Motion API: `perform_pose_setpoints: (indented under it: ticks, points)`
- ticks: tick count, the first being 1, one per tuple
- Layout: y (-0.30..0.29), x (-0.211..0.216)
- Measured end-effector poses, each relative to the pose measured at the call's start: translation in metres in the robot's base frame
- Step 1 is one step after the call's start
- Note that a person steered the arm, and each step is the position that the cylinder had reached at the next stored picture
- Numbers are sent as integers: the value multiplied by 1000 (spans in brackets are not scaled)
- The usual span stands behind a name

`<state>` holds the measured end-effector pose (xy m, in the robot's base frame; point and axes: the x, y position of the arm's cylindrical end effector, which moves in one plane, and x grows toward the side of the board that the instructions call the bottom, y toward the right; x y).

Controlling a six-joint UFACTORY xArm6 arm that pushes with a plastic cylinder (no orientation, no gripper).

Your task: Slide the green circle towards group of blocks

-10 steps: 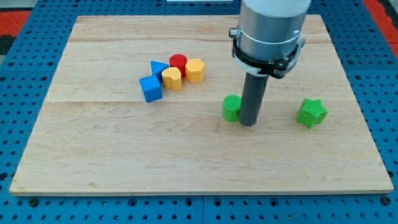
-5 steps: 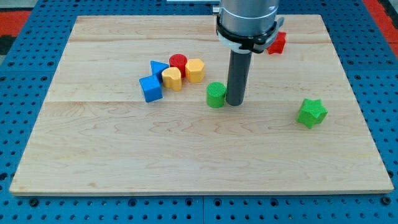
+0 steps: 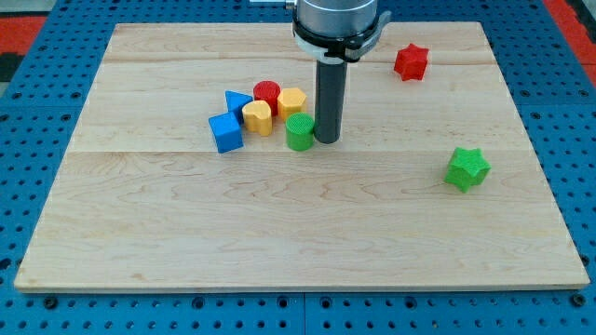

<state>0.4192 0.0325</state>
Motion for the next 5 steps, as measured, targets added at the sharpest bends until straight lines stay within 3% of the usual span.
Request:
perform_pose_setpoints:
  ticks: [3,5]
  points:
    - [-15,7]
    - [-67,11]
